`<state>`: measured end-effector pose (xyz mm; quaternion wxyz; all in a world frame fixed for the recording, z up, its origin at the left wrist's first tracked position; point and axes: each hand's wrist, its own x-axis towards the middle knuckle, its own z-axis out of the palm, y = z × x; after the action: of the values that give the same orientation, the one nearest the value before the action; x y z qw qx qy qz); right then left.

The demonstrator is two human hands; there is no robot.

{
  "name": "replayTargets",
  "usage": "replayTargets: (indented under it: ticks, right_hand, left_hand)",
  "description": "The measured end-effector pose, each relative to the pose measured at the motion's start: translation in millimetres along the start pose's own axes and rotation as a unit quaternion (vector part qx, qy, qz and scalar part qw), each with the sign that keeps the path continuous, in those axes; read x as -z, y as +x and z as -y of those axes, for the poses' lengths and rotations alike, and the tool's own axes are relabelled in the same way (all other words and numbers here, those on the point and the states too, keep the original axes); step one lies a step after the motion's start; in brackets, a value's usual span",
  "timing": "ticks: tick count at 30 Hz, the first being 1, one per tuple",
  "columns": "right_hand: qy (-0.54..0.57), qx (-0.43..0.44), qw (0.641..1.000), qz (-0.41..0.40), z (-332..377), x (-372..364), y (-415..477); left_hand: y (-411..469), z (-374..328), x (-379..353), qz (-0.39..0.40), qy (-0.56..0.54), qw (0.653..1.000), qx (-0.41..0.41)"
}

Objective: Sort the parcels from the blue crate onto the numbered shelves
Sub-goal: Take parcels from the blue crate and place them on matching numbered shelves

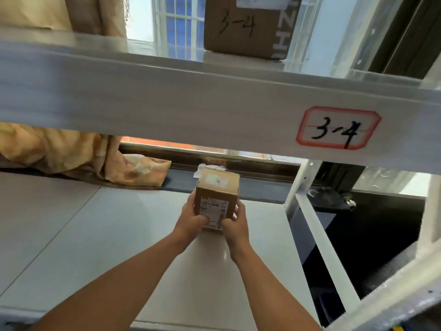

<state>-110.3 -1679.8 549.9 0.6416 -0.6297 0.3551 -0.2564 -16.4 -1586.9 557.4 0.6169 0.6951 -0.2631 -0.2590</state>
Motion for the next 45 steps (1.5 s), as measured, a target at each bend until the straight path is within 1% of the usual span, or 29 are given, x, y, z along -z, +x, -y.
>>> replayTargets:
  ticks: [5,11,16,19,22,26,29,32,34,36,39,41,45]
  right_hand:
    - [-0.025,0.025,0.999,0.004,-6,-11,22]
    - [-0.055,0.039,0.998,0.015,-12,-14,33]
    - [-0.085,-0.004,0.995,0.049,-2,-3,29]
    - [-0.116,-0.06,0.991,0.022,-1,13,18]
    - [-0.133,-0.105,0.985,0.014,-3,31,-5]
    - [-0.176,-0.121,0.977,0.025,7,36,-44]
    - [-0.225,-0.109,0.967,0.052,26,18,-76]
    - [-0.274,-0.079,0.954,0.096,53,-27,-115]
    - [-0.319,-0.043,0.939,0.123,66,-73,-140]
    - [-0.37,-0.002,0.915,0.163,84,-133,-178]
    - [-0.418,0.069,0.876,0.229,125,-231,-268]
    - [-0.446,0.104,0.847,0.271,145,-297,-332]
    - [-0.494,0.207,0.771,0.346,180,-423,-473]
  left_hand:
    - [26,12,6,-0.015,-0.003,1.0,0.006]
    - [32,18,8,-0.02,-0.001,1.0,0.015]
    - [31,4,18,-0.01,0.037,0.998,0.039]
    - [16,-6,32,-0.039,0.076,0.992,0.097]
    - [-10,-9,48,-0.045,0.116,0.984,0.126]
    - [-51,-23,74,-0.062,0.147,0.979,0.129]
    - [-88,-40,101,-0.045,0.181,0.976,0.112]
    - [-140,-62,149,-0.015,0.267,0.959,0.093]
    - [-184,-78,196,-0.001,0.344,0.936,0.077]
    - [-236,-95,254,-0.01,0.409,0.91,0.069]
    - [-326,-119,356,-0.062,0.481,0.871,0.08]
    - [-396,-130,427,-0.096,0.504,0.852,0.102]
    - [-552,-138,556,-0.181,0.488,0.843,0.135]
